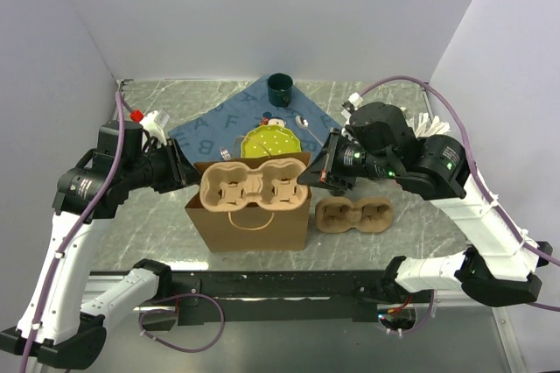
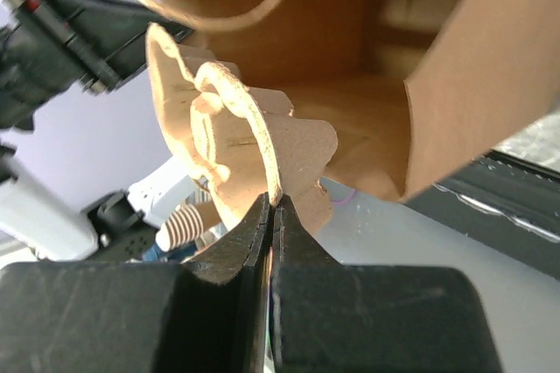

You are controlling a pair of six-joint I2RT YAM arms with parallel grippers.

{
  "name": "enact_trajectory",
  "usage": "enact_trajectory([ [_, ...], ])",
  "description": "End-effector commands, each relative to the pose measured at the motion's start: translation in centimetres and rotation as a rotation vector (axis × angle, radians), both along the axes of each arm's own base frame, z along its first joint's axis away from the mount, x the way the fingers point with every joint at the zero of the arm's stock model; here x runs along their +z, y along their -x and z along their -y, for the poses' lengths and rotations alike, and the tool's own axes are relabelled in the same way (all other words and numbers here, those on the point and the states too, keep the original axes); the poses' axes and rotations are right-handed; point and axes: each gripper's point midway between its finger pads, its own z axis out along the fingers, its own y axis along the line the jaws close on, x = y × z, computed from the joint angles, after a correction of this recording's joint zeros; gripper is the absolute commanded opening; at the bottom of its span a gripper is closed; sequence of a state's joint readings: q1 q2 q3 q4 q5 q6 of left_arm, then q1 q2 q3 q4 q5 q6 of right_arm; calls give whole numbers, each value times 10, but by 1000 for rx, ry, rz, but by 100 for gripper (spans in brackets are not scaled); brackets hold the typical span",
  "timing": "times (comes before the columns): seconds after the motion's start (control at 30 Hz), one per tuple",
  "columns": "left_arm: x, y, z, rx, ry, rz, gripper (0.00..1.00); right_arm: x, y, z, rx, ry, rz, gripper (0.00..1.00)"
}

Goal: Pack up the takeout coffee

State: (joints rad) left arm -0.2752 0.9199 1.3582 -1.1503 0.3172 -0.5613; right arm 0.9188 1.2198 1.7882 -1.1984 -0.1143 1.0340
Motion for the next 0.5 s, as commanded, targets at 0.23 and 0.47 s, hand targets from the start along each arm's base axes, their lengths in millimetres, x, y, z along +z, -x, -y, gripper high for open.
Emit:
enact_trajectory([
  [0.23,0,6,1,-15,10,-2,31,4,-16,6,-149,-9,-16,0],
  [0.47,0,6,1,-16,10,1,31,30,-27,7,-178,-59,69,0],
])
